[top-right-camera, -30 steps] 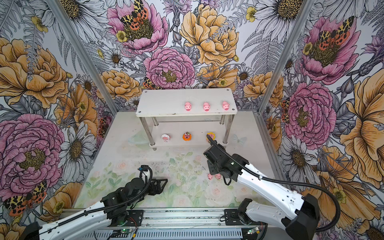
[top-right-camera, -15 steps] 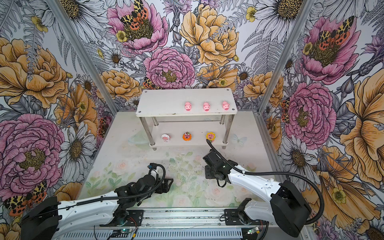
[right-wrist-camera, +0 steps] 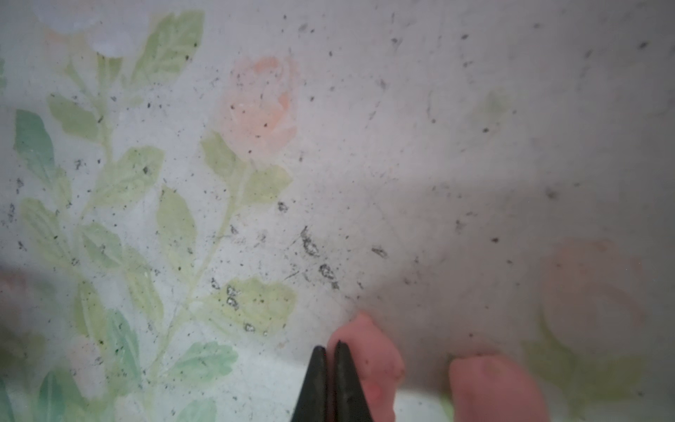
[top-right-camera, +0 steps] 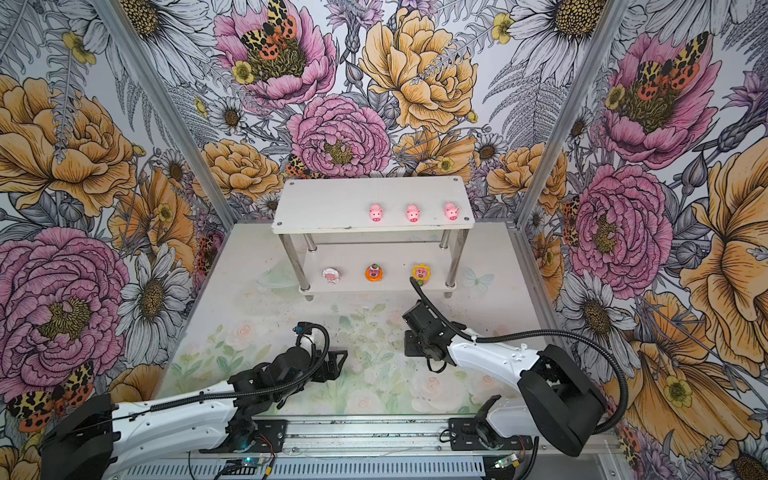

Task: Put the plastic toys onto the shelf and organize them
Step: 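Move the right gripper back down toward the last pink pig on the table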

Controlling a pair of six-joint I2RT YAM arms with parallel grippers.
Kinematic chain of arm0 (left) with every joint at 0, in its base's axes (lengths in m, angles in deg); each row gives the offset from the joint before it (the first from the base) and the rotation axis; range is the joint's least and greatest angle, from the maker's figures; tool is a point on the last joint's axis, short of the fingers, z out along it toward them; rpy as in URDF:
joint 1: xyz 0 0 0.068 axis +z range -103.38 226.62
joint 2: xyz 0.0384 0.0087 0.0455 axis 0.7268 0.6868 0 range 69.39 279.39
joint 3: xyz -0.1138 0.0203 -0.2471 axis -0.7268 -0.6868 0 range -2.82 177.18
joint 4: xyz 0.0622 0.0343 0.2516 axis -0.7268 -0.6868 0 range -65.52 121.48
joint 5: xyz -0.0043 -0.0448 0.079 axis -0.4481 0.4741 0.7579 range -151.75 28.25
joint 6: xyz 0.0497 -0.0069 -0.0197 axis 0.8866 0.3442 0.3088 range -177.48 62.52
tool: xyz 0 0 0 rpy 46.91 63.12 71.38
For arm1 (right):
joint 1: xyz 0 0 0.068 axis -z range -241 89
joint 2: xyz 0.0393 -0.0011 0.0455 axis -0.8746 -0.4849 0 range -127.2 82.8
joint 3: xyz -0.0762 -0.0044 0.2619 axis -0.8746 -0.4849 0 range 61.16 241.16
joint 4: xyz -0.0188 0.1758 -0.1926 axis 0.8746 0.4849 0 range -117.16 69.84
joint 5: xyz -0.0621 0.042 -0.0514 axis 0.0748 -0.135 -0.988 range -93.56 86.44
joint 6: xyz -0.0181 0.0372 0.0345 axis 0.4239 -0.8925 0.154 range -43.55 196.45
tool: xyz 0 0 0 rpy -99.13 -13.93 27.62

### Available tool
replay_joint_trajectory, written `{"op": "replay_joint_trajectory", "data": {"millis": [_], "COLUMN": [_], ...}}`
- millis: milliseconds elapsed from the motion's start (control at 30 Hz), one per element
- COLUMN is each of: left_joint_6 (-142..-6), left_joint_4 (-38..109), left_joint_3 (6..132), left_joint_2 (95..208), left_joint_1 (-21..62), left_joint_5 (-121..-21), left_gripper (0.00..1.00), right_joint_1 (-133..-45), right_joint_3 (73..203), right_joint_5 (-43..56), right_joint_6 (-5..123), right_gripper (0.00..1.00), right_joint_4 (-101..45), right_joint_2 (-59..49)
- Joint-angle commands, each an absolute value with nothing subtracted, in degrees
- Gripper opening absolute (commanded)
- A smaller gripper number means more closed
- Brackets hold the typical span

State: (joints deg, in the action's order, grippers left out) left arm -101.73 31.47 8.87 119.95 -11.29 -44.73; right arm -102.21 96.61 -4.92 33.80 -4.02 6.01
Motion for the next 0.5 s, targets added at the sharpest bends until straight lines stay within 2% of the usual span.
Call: {"op": "replay_joint_trajectory", "data": {"millis": [0, 100, 267, 467], "left_joint_6": [-102.7, -102.9, -104.1, -104.5], "left_joint_4": [30.2, 28.6, 27.7, 25.6], "left_joint_3": [8.4, 8.1, 6.1, 5.1], "left_joint_2": [117.8, 115.7, 112.1, 108.4], "left_joint_1": [-11.5, -11.4, -10.8, -10.0], "left_joint_5": [-42.6, -42.1, -41.8, -41.9], "left_gripper": [0.96, 0.96, 0.96, 0.97], "right_joint_1": [-105.7, -109.6, -112.1, -114.2], "right_joint_3": [100.2, 103.3, 100.5, 96.2], "right_joint_5": [-1.7, -1.1, 3.1, 0.0], "right_joint_6": [32.5, 32.1, 28.2, 25.0], "right_gripper": [0.00, 0.00, 0.00, 0.00], "right_joint_4": [-7.6, -11.9, -33.8, -46.7], "right_joint_2": [2.9, 1.1, -0.9, -6.0]}}
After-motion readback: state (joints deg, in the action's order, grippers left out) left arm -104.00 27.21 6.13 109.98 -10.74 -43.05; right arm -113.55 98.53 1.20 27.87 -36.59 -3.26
